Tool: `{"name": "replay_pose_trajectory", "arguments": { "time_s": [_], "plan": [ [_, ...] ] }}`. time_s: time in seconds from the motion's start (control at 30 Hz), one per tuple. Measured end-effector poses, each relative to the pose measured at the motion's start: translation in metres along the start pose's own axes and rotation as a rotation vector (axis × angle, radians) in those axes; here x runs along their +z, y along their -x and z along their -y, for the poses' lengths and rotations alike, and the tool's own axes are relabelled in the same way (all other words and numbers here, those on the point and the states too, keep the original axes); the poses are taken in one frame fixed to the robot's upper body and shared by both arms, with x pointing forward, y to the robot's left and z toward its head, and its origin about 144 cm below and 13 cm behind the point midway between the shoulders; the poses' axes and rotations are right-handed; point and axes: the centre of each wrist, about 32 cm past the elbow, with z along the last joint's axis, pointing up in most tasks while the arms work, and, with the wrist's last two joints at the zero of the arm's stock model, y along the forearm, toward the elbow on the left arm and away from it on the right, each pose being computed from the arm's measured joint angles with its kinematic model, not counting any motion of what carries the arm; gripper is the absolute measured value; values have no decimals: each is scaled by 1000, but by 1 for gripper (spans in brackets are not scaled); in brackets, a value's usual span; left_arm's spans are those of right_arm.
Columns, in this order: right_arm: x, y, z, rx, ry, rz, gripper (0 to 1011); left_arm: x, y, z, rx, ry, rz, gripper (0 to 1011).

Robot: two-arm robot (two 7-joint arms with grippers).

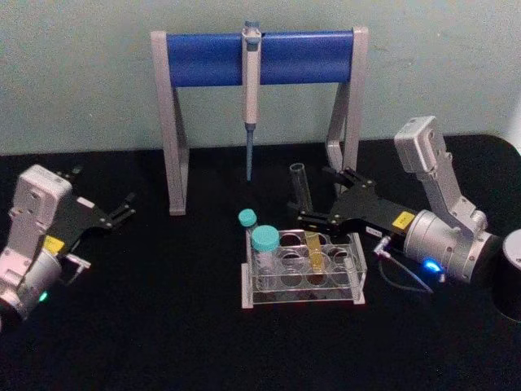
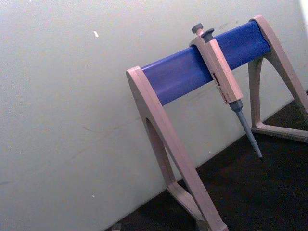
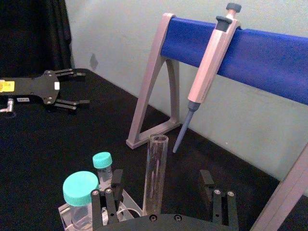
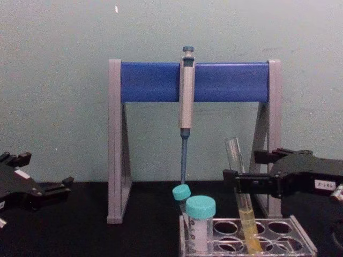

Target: Pick up the test tube from the test tube rack, shake it, then place it back into the test tube rack.

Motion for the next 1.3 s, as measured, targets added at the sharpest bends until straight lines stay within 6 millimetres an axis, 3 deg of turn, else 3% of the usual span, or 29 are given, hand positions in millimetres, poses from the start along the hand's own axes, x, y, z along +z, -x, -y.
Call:
{"name": "replay_pose_trajectory", "arguments": {
  "time_s": [1.3],
  "plan": [
    [2,-7,-5,31,21,-36,1000,0,0,0,0,0,0,1001]
  ]
}}
